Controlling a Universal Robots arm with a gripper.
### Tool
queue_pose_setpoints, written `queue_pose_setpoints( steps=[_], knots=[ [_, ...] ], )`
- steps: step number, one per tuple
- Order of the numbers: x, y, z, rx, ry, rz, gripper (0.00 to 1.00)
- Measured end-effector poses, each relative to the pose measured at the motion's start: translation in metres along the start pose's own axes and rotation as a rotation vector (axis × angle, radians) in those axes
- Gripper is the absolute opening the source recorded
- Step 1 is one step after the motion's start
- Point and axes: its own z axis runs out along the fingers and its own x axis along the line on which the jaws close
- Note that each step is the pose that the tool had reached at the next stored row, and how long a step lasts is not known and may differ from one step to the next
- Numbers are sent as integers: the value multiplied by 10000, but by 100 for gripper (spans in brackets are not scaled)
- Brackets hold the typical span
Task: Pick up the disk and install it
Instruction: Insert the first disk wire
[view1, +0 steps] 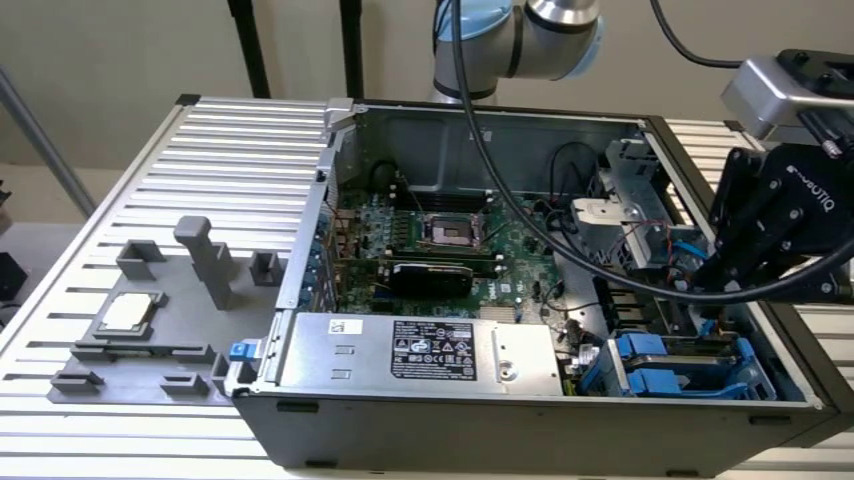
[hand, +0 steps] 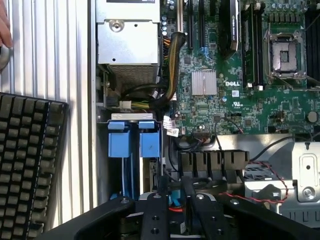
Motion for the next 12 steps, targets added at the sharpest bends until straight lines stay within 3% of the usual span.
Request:
queue_pose_setpoints(
  steps=[2, 4, 5, 12],
  knots=[
    [0, -2, 13, 6, 138, 11, 25],
    [0, -4, 38, 10, 234, 19, 27],
    [-2, -5, 53, 12, 265, 22, 33],
    [-65, -19, 121, 19, 484, 39, 33]
  ],
)
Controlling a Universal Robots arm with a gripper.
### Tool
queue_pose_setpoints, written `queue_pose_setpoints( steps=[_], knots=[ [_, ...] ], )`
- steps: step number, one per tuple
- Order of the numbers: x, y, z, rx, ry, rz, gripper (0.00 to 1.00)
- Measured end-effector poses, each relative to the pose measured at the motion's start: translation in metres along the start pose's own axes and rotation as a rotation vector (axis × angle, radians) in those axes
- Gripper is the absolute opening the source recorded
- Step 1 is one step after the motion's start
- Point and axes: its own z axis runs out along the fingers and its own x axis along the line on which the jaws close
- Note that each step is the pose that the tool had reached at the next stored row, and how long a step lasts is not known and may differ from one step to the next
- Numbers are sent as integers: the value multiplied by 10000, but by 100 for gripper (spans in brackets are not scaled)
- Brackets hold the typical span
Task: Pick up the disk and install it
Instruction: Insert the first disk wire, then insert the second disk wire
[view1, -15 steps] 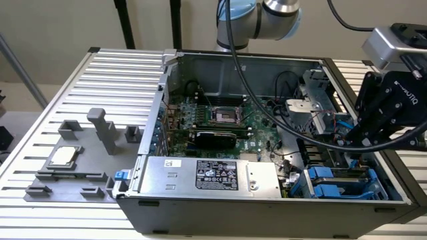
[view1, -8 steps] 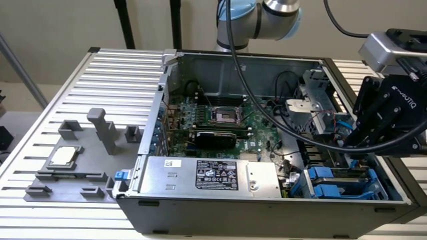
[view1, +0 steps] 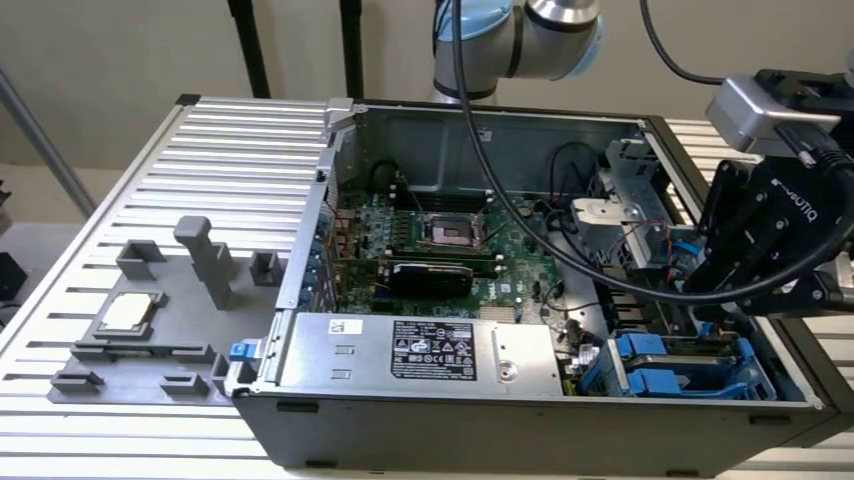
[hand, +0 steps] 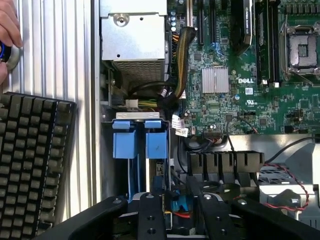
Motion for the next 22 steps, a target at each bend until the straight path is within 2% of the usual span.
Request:
queue_pose_setpoints(
  steps=[3, 7, 10, 11, 13, 15, 16, 18, 22],
  knots=[
    [-18, -16, 3, -7, 110, 10, 33],
    [-57, -21, 20, -11, 305, 26, 33],
    [-88, -25, 28, -18, 446, 38, 31],
    [-97, -27, 31, -22, 489, 42, 24],
    [-110, -28, 37, -30, 570, 49, 24],
    [-113, -28, 42, -30, 606, 53, 22],
    [-114, -28, 43, -30, 612, 53, 16],
    [-114, -22, 45, -30, 619, 53, 16],
    [-109, 87, 64, -20, 620, 27, 16]
  ],
)
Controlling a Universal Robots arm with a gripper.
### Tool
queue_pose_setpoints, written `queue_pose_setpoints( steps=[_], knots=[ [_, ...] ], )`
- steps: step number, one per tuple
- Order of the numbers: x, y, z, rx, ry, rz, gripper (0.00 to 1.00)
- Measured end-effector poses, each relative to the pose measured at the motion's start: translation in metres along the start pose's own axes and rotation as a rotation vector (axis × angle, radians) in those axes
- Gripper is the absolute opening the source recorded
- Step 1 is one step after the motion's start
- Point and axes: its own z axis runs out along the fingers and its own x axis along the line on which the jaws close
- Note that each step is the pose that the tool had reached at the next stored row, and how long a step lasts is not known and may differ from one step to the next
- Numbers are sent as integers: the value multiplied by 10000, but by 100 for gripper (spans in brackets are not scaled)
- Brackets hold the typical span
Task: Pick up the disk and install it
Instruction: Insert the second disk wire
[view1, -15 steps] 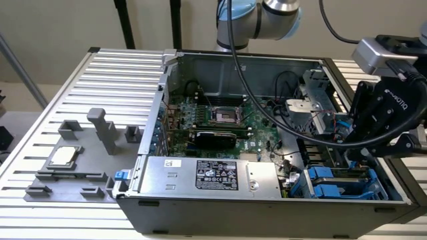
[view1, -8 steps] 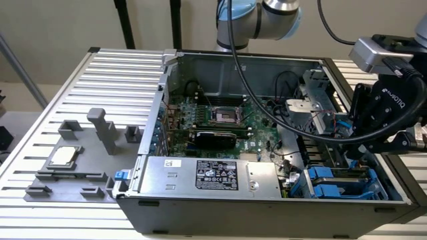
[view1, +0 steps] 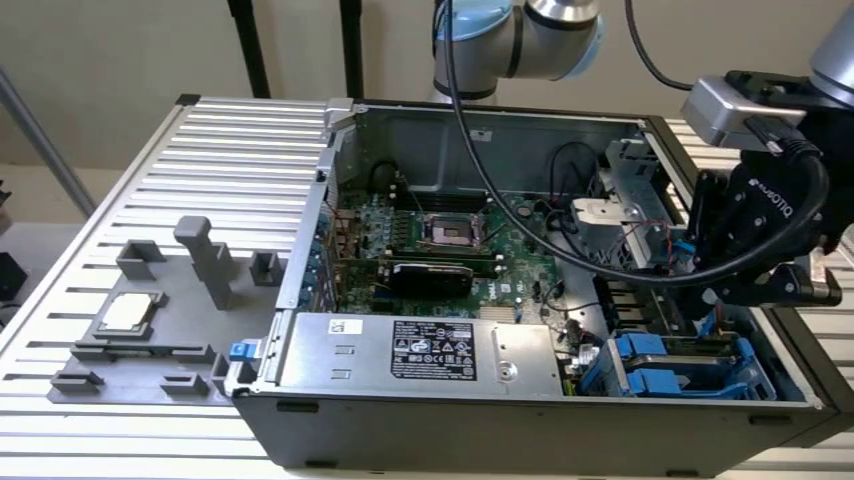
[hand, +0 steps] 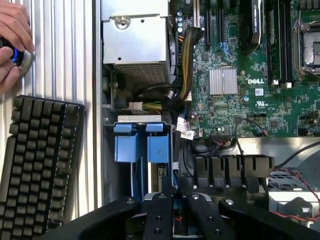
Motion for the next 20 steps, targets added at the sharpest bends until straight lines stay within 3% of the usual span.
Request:
queue_pose_setpoints(
  steps=[2, 7, 15, 20],
  knots=[
    [3, 42, 23, 18, 0, -29, 16],
    [27, 41, 86, 121, 0, -57, 16],
    [84, 33, 151, 370, 0, -179, 16],
    [112, 28, 196, 472, -3, -278, 16]
  ],
)
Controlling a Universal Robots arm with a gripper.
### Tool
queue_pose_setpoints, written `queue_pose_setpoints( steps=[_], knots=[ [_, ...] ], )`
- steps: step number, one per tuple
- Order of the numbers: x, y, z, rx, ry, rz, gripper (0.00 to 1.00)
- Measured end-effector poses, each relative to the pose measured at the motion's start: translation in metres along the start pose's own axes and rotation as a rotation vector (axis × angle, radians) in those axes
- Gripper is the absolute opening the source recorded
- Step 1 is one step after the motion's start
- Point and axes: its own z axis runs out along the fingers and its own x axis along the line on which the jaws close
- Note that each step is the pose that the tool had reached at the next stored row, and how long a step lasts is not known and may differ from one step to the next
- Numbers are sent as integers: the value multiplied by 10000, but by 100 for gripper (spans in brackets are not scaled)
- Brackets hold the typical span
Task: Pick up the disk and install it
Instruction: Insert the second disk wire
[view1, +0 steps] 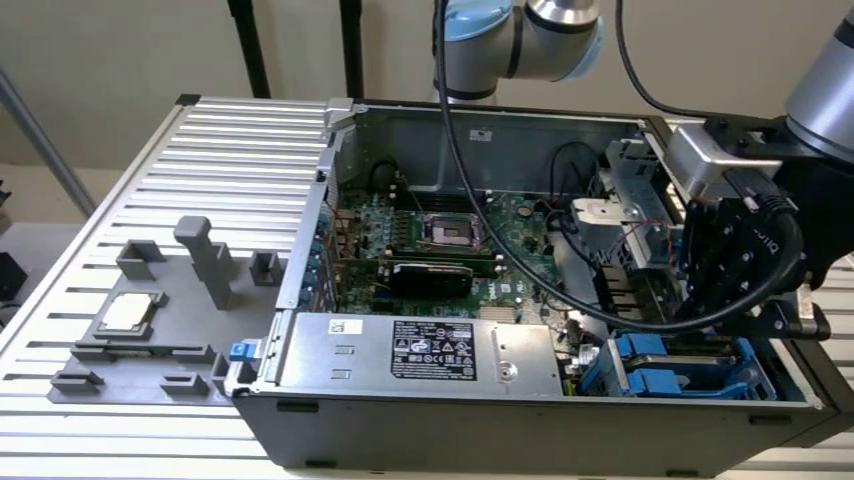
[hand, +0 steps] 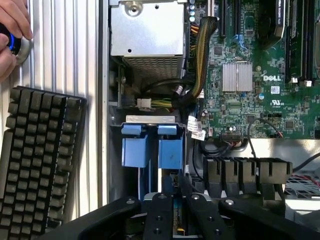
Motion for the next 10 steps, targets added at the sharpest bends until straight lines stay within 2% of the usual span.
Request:
queue_pose_setpoints(
  steps=[5, 10],
  knots=[
    [-2, -3, 35, 110, 3, -111, 16],
    [-3, -5, 43, 164, -18, -197, 16]
  ],
)
